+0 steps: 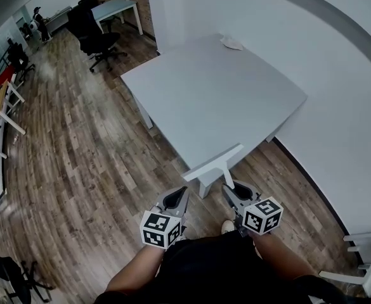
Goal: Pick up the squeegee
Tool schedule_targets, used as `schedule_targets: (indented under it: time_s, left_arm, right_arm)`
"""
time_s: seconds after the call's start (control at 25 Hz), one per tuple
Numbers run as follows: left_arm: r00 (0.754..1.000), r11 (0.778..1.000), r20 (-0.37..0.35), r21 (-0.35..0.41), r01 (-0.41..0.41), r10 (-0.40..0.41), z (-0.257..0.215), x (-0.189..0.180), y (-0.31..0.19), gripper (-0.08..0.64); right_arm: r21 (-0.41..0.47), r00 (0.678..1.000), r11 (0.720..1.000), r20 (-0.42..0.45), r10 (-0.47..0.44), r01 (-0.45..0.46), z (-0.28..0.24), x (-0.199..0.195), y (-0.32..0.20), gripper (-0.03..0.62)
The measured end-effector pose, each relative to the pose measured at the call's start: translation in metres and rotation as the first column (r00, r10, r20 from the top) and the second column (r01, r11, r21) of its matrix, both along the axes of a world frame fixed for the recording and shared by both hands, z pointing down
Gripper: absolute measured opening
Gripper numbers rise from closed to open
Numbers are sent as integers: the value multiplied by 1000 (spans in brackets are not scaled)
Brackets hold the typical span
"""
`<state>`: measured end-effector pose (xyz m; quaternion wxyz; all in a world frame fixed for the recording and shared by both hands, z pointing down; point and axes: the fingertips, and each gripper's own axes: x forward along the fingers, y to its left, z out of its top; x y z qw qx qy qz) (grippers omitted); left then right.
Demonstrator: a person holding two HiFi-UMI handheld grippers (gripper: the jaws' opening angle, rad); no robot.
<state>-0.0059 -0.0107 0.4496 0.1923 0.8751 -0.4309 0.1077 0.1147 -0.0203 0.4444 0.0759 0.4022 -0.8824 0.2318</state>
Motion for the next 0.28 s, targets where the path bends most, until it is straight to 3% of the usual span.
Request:
schedule_targets:
  time_s: [0.28]
  left_arm:
    - [1000,1000,-8,5,29,-29,1,-23,4,6]
  right_arm:
    - [-3,1000,1000,-16,-16,16,0,-16,4,96]
